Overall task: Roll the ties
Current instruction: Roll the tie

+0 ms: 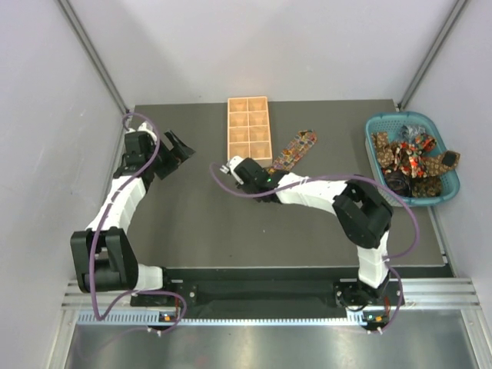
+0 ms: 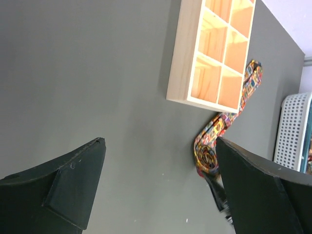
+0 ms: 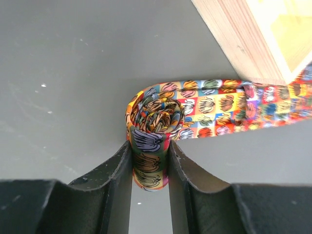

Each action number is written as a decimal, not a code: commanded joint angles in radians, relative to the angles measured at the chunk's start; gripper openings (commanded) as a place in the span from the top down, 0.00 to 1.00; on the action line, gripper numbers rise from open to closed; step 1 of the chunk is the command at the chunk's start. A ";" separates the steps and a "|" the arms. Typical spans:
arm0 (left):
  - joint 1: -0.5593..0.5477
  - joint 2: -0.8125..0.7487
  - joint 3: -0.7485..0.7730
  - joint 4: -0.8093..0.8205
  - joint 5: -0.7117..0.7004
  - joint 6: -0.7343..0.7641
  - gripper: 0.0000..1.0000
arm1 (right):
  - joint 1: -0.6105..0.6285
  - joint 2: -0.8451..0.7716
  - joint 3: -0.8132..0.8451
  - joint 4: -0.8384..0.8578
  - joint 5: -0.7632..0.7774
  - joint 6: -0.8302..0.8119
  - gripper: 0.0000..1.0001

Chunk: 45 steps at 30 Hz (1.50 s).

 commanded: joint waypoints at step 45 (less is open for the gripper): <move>-0.586 -0.097 -0.205 0.114 -0.278 0.380 0.01 | -0.365 0.243 0.141 -0.022 -1.346 0.300 0.73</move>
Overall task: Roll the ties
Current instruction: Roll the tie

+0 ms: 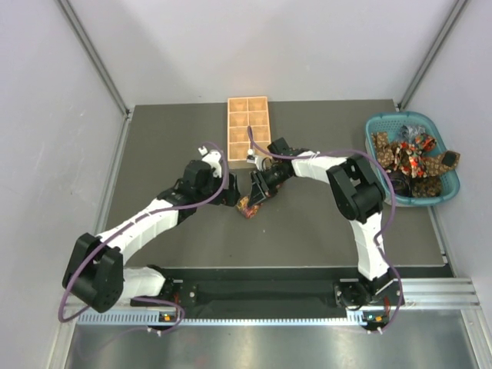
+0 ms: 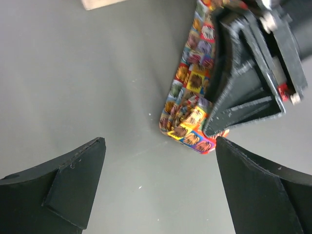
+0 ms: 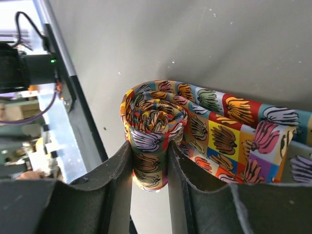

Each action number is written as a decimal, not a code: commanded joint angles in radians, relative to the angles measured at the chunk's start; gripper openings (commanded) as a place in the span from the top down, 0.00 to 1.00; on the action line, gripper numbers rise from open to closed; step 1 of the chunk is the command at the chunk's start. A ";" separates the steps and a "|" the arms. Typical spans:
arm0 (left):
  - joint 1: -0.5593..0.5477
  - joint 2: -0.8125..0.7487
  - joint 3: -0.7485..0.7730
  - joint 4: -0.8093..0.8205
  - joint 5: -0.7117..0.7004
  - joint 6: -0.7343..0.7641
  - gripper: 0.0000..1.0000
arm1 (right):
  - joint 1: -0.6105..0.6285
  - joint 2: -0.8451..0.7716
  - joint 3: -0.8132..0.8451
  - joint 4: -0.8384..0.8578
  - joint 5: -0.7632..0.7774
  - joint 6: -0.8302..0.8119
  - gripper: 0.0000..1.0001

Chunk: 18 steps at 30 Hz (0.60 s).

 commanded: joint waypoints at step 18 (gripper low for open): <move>-0.242 0.300 0.189 -0.007 -0.179 0.305 0.01 | -0.025 0.110 0.058 0.106 0.048 -0.008 0.73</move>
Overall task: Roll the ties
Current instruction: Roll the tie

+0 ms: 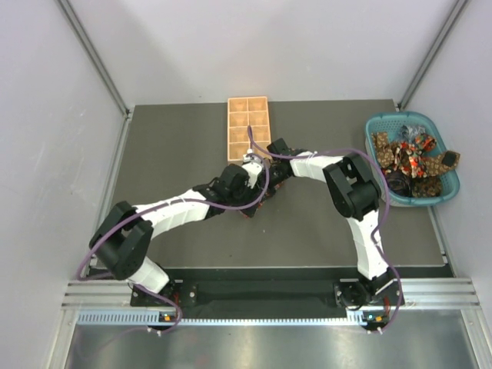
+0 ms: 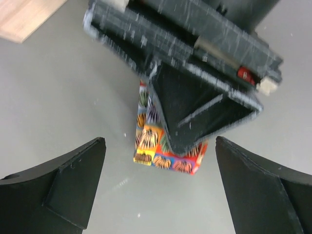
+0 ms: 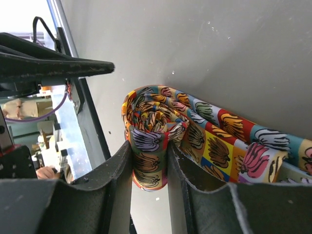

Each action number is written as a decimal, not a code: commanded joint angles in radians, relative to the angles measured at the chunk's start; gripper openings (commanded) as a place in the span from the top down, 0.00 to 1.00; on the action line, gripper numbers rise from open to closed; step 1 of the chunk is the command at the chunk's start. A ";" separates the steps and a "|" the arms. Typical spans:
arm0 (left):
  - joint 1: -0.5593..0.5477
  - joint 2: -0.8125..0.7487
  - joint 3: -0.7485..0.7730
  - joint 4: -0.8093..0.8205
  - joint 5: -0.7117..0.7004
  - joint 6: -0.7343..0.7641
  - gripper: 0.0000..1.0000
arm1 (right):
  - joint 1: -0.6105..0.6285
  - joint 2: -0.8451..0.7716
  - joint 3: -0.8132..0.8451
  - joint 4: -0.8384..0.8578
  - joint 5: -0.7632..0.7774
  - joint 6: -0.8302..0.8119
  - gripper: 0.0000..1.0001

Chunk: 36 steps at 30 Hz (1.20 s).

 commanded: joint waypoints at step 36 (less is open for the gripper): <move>0.007 0.274 0.178 -0.182 0.060 0.136 0.45 | -0.019 -0.008 -0.040 0.085 0.267 -0.037 0.64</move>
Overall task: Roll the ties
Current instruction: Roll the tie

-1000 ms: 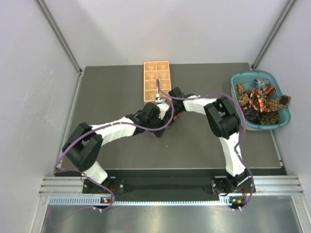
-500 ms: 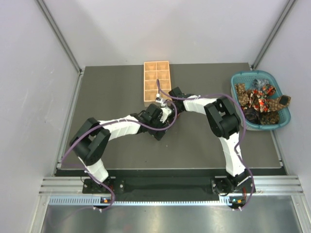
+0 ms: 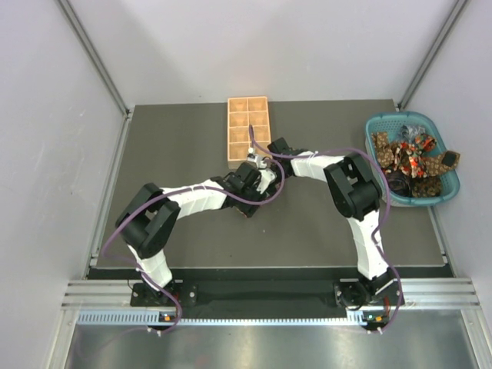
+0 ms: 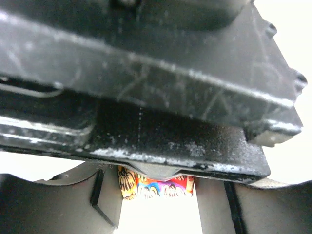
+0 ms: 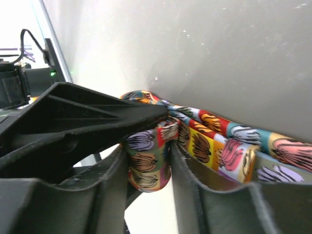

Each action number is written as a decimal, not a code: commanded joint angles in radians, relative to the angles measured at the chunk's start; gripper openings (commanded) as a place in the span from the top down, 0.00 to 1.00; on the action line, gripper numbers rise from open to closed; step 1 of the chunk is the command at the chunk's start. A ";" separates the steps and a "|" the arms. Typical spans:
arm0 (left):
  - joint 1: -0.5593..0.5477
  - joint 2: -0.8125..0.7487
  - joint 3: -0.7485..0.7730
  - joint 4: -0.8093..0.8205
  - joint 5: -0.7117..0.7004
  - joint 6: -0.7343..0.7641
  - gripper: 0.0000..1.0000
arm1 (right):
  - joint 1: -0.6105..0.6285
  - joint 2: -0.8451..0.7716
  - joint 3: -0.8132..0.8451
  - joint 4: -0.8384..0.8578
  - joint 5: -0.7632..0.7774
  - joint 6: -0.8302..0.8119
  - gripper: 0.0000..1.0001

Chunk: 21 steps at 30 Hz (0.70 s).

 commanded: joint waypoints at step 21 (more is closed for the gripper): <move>0.007 0.048 0.070 -0.122 -0.027 -0.034 0.25 | 0.005 -0.043 -0.090 0.110 0.213 -0.037 0.76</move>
